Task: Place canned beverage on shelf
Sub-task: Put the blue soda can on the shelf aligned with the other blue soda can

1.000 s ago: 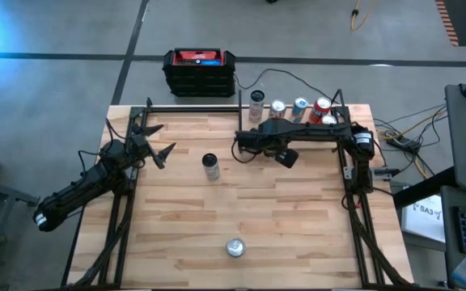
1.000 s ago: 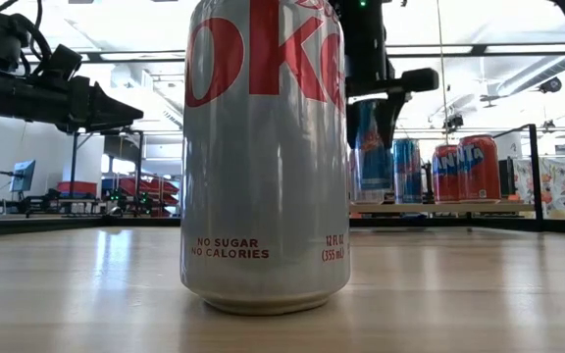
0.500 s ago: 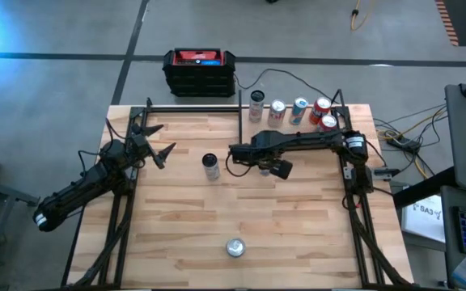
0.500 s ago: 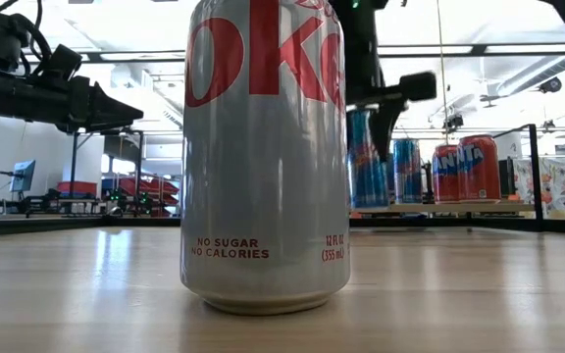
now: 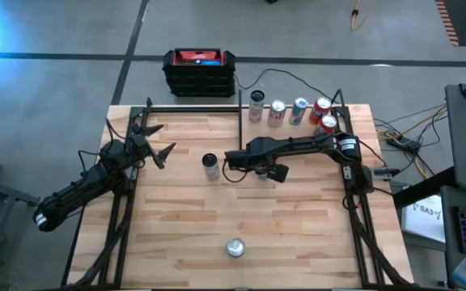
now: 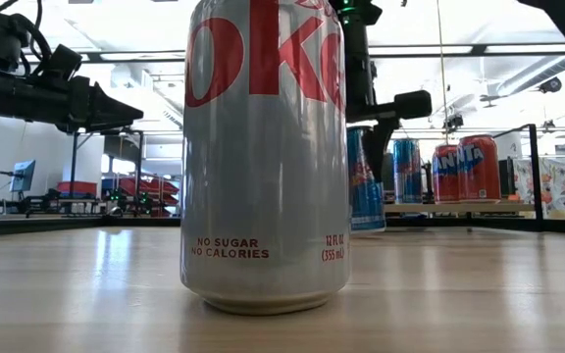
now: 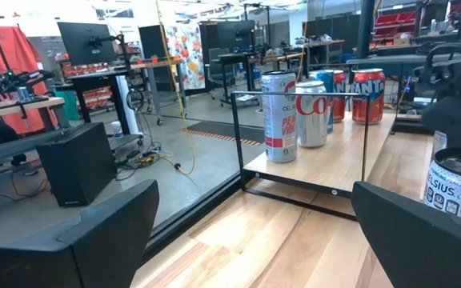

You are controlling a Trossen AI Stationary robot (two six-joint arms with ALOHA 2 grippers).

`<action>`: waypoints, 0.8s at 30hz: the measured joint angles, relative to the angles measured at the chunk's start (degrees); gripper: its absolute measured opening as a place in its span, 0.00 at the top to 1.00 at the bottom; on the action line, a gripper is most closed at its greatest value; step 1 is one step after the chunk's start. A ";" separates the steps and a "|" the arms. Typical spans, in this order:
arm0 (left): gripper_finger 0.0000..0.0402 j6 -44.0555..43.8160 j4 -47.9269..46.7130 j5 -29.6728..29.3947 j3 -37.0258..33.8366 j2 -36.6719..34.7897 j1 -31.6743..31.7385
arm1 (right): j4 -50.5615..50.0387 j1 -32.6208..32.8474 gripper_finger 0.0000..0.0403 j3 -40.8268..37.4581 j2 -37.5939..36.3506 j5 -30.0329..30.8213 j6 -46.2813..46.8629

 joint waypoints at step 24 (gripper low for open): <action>0.01 0.02 0.00 0.00 0.01 -0.01 0.00 | 5.51 3.82 0.32 -0.11 -0.17 10.21 0.09</action>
